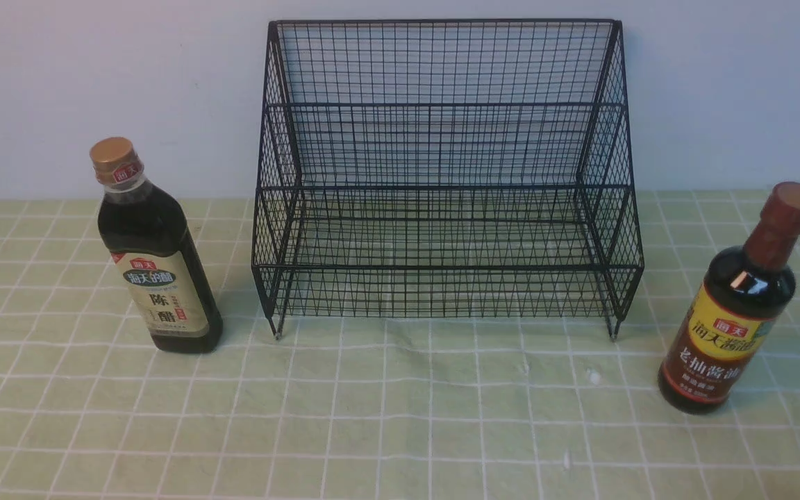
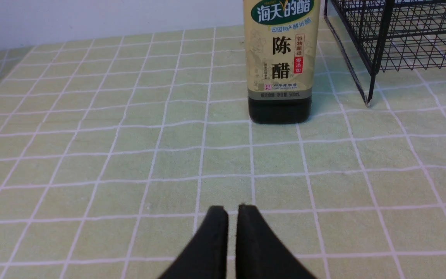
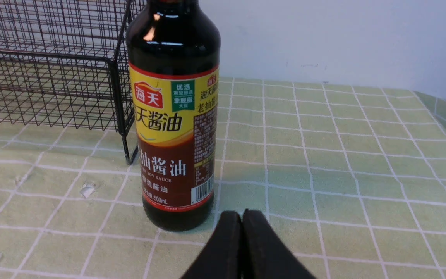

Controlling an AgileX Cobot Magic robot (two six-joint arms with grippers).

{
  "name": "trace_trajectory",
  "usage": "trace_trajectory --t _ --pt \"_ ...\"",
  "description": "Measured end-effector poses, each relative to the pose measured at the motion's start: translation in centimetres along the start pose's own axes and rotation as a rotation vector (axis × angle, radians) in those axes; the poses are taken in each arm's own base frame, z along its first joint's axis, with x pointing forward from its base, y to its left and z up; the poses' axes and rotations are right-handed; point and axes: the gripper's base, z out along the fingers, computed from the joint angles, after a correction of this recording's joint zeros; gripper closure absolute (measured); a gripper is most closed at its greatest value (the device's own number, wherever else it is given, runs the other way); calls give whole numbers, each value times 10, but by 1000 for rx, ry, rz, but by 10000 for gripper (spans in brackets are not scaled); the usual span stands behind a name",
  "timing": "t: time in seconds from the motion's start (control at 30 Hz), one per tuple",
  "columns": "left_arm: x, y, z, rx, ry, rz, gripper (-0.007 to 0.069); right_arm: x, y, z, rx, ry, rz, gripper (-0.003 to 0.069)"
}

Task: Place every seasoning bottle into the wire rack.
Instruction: Use the right arm to grab the condiment bottle closest to it

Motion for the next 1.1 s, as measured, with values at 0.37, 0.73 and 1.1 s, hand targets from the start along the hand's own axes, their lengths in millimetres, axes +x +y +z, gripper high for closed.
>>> trace_trajectory --t 0.37,0.73,1.1 --pt "0 0 0 0 0 0 607 0 0 0 0 0 0 673" --pt "0 0 0 0 0 0 607 0 0 0 0 0 0 673" --pt "0 0 0 0 0 0 607 -1 1 0 -11 -21 40 673"
